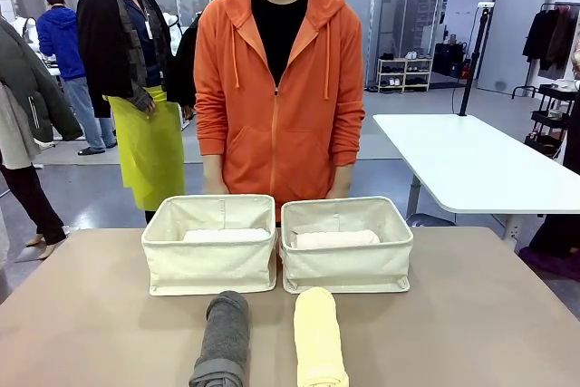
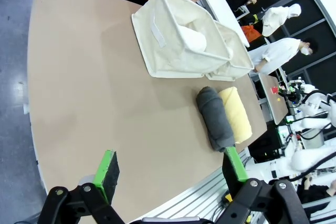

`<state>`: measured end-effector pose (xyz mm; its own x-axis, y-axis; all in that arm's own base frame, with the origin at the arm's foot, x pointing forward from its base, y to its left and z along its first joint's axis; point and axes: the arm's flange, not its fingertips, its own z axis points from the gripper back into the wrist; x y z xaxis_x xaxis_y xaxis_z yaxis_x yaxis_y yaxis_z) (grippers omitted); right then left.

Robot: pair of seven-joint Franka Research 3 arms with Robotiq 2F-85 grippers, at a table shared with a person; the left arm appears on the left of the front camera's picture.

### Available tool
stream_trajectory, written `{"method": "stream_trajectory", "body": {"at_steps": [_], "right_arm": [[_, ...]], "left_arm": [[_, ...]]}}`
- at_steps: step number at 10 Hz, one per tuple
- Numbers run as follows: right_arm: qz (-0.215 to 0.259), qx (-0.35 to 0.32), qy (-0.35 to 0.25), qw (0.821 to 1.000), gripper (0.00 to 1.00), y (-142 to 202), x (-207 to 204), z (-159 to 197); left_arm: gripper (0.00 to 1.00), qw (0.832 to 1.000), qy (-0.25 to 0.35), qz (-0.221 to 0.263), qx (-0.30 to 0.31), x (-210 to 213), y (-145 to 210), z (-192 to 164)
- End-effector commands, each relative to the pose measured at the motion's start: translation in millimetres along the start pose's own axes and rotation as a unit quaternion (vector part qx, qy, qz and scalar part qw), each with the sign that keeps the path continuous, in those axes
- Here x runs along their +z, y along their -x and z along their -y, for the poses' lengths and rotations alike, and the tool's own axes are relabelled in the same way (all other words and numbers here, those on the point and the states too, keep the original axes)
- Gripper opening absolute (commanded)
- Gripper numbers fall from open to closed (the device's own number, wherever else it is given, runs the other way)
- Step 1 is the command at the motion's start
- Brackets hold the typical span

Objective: Divide the towels into two baskets.
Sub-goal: Pick up one hotel-folded towel from the bottom of the table and place it in the Fabric basket indicated by the person.

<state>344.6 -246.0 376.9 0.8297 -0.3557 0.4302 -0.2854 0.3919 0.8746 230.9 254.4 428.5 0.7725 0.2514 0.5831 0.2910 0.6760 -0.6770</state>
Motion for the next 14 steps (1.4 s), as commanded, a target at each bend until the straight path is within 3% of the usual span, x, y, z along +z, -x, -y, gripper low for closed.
{"method": "stream_trajectory", "body": {"at_steps": [1, 14], "right_arm": [[-0.015, 0.015, 0.002, 1.0, 0.93, -11.2, -3.5, -7.0], [-0.015, 0.015, 0.002, 1.0, 0.93, -11.2, -3.5, -7.0]], "left_arm": [[1.0, 1.0, 0.008, 0.006, -0.005, 2.5, 1.1, 0.9], [1.0, 1.0, 0.0, 0.0, 0.0, 0.0, 0.0, 0.0]]}}
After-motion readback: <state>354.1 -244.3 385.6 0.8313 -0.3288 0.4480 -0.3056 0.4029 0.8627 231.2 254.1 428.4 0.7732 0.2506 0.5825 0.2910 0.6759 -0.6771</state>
